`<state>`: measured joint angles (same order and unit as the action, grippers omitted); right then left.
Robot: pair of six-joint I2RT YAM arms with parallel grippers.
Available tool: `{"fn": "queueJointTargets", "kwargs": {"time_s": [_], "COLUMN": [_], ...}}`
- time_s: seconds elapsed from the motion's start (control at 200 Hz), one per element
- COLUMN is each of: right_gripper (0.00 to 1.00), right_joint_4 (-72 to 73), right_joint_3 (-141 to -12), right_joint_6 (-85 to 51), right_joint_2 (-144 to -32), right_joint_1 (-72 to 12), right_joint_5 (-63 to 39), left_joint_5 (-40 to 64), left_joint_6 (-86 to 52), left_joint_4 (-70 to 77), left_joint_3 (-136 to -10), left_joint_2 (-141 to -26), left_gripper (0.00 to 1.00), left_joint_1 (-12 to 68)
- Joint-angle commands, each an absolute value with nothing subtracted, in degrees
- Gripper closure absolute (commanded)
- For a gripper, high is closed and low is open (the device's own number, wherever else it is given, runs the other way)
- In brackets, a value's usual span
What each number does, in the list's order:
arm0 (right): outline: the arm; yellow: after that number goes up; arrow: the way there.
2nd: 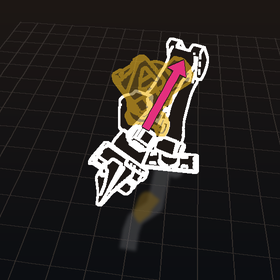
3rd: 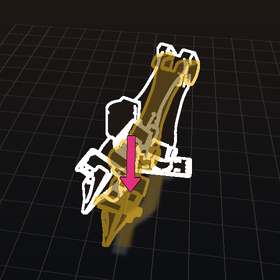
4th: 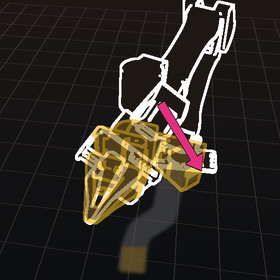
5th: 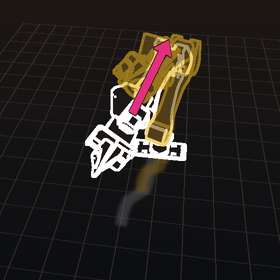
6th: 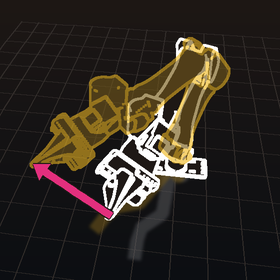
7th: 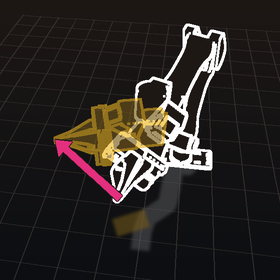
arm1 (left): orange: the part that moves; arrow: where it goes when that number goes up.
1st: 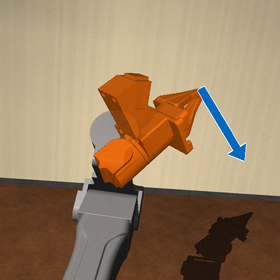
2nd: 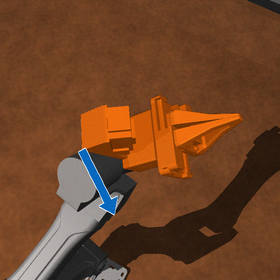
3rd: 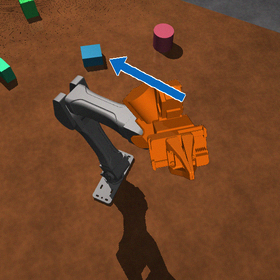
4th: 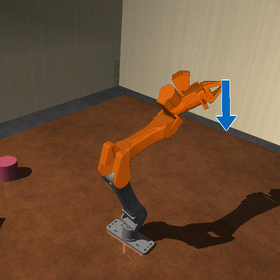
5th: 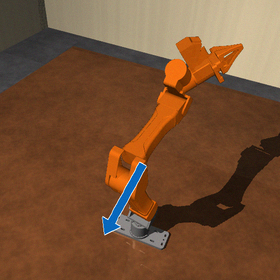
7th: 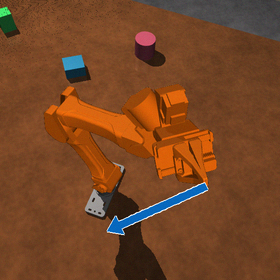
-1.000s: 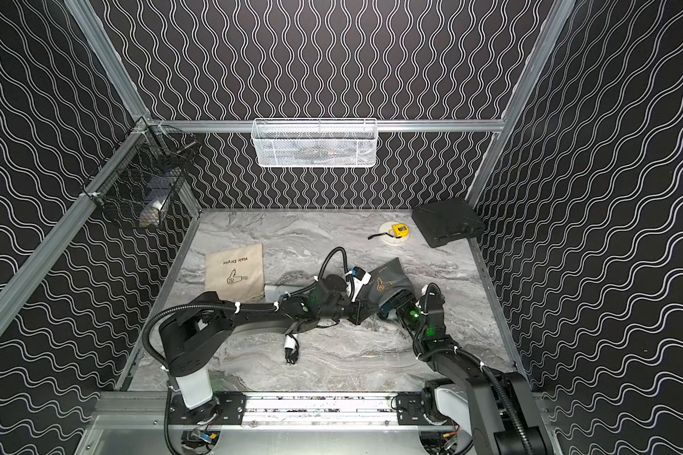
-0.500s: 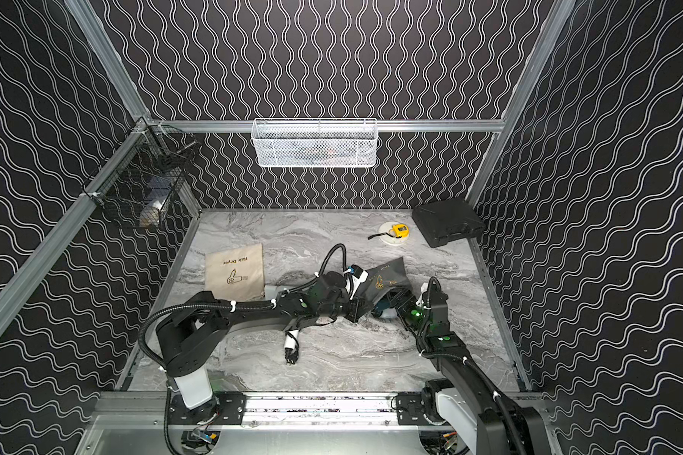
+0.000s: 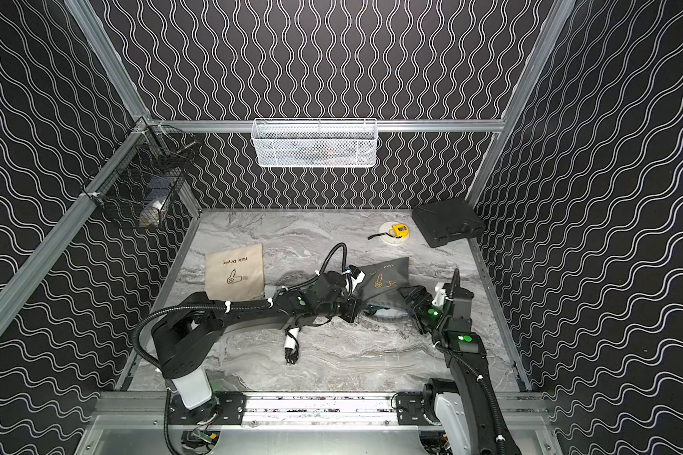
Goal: Pack away hair dryers
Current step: Place the hair dryer in the drawstring bag.
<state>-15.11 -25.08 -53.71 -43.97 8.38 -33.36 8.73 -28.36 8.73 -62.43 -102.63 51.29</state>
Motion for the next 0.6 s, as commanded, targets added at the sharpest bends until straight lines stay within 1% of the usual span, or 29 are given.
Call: {"fn": "queueJointTargets", "kwargs": {"time_s": [0.0, 0.195, 0.335, 0.425, 0.595], "right_gripper": [0.13, 0.13, 0.15, 0.17, 0.21], "right_joint_4": [-16.5, -16.1, -14.1, -12.3, -11.4], "right_joint_3": [-25.7, -24.5, -22.6, -21.1, -19.2], "right_joint_6": [-56.4, -60.0, -61.5, -62.8, -64.9], "right_joint_2": [-45.1, -47.8, -51.3, -53.2, -55.0], "right_joint_1": [13.3, 21.2, 26.0, 27.5, 28.5], "right_joint_5": [-41.8, -49.0, -54.1, -55.8, -55.5], "left_joint_5": [8.2, 8.6, 9.0, 9.3, 9.1], "left_joint_6": [-26.5, -25.8, -26.0, -26.1, -25.9], "left_joint_4": [8.4, 8.1, 8.6, 9.0, 9.4], "left_joint_3": [-62.2, -62.0, -61.6, -61.4, -61.2], "left_joint_2": [-101.8, -101.6, -101.5, -101.5, -100.7], "left_gripper": [1.0, 1.0, 1.0, 1.0, 1.0], "left_joint_1": [51.2, 51.2, 51.3, 51.3, 51.8]}}
